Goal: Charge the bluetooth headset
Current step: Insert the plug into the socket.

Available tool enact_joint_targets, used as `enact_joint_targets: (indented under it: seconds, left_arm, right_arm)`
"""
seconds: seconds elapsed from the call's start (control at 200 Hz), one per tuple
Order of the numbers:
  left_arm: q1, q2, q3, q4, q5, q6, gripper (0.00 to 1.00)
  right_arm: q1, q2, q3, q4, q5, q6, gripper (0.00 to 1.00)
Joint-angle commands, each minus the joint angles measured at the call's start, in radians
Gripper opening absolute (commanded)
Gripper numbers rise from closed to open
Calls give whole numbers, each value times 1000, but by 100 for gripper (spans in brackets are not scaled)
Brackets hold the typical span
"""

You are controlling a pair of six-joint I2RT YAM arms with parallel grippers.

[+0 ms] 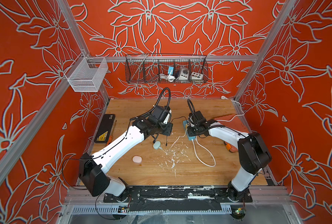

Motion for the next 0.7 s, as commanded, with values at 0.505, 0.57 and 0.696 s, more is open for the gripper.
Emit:
enact_joint_targets:
  seconds: [0.505,0.57,0.696]
  left_arm:
    - [11,1,-8,-1,9,-10,0]
    - [12,2,-8,1,11,-11,0]
    - [13,4,-8,2,16,-14,0]
  right_arm:
    - [41,100,-125,-27,110,84,0]
    - [44,98,-141,-16,110,92,0]
    - [49,121,-139,-38,120,93,0]
